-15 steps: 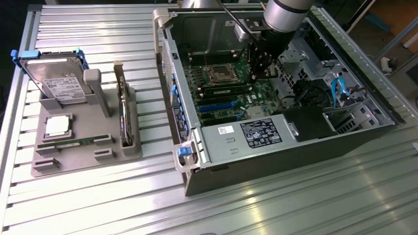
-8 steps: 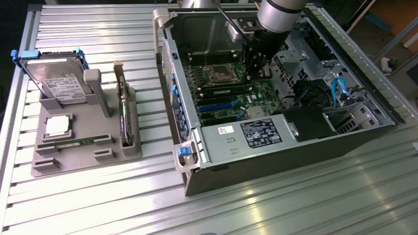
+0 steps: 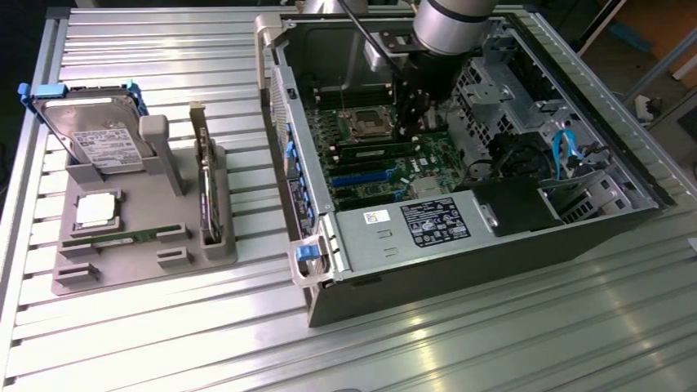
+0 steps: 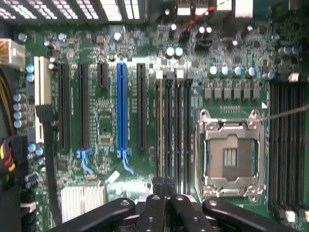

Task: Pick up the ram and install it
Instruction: 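Press down the ram until it locks into place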

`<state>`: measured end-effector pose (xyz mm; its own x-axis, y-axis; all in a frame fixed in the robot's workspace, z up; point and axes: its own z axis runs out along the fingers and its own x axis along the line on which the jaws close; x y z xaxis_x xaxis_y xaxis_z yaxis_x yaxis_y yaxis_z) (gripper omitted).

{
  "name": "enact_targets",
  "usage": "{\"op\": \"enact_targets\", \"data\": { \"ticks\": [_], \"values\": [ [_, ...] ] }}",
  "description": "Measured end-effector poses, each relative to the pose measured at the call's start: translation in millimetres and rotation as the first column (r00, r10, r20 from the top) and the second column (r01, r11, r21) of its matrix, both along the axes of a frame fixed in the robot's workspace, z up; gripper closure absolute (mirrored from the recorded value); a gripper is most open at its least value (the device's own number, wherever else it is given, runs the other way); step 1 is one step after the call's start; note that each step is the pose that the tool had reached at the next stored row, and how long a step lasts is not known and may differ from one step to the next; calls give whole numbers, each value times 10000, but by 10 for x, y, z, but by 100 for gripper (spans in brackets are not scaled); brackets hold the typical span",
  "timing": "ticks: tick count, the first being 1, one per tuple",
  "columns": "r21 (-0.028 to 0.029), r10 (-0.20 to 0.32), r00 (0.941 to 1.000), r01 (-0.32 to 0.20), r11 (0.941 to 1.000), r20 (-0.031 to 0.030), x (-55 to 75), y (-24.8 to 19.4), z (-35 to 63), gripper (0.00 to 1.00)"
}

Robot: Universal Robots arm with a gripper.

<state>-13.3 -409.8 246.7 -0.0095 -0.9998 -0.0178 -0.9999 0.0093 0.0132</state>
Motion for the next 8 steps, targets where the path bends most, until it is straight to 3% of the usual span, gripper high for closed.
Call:
{"op": "enact_targets", "data": {
  "ticks": [8],
  "values": [
    [1, -1, 10000, 1, 10000, 15, -213, 0, 0, 89]
  ]
}}
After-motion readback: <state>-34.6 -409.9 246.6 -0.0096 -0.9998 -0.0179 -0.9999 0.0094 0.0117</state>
